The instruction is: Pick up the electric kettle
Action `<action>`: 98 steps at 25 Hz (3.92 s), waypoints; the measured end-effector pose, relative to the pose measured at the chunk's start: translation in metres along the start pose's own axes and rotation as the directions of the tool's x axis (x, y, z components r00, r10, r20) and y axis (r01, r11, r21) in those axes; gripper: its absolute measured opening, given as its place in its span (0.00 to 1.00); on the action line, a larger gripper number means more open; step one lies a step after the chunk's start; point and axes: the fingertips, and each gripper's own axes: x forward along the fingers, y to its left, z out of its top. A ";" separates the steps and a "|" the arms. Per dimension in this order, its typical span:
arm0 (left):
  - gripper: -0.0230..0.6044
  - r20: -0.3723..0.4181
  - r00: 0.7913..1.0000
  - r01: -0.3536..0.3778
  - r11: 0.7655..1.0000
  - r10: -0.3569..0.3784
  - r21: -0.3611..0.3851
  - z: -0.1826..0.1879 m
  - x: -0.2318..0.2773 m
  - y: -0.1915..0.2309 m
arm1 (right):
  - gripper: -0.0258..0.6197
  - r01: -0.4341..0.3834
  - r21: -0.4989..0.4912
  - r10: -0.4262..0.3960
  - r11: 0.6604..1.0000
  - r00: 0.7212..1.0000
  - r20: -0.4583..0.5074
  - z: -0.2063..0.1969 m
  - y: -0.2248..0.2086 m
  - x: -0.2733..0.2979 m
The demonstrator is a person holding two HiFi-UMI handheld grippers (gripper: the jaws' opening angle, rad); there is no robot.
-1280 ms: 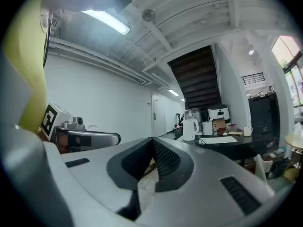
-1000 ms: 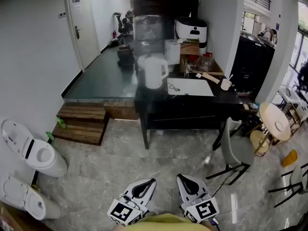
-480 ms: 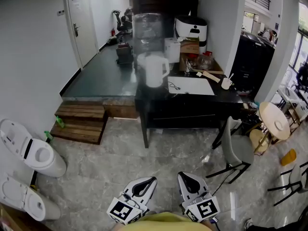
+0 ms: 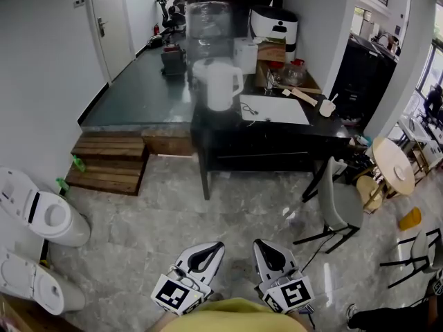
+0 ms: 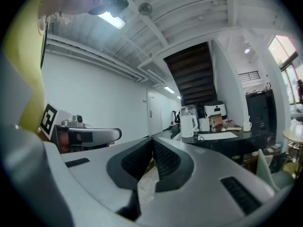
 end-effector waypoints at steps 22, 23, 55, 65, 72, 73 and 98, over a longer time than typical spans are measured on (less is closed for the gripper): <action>0.05 0.028 0.992 -0.123 0.992 0.123 -0.013 0.005 0.181 0.124 | 0.07 -0.140 -0.019 0.140 0.990 0.989 0.042 0.031 -0.157 0.166; 0.05 0.024 0.992 -0.124 0.992 0.125 -0.019 0.004 0.186 0.127 | 0.07 -0.147 -0.013 0.147 0.989 0.988 0.038 0.030 -0.160 0.170; 0.05 -0.032 0.999 0.004 1.000 -0.004 -0.002 0.014 0.336 0.386 | 0.07 -0.007 0.039 0.008 0.999 1.000 -0.026 0.026 -0.264 0.429; 0.05 -0.061 0.998 0.016 0.999 -0.019 -0.050 0.001 0.375 0.417 | 0.07 0.006 0.047 -0.002 0.999 0.997 -0.081 0.014 -0.301 0.470; 0.05 -0.064 0.998 -0.023 0.999 0.021 -0.035 0.005 0.416 0.459 | 0.07 -0.037 0.030 0.039 0.999 0.997 -0.070 0.026 -0.339 0.523; 0.05 -0.061 0.998 -0.034 0.999 0.032 -0.034 0.005 0.424 0.466 | 0.07 -0.041 0.029 0.043 0.999 0.997 -0.066 0.027 -0.346 0.531; 0.05 -0.063 0.977 -0.205 0.978 0.203 -0.027 -0.010 0.496 0.568 | 0.20 -0.002 -0.056 -0.004 0.998 0.994 -0.109 0.004 -0.449 0.635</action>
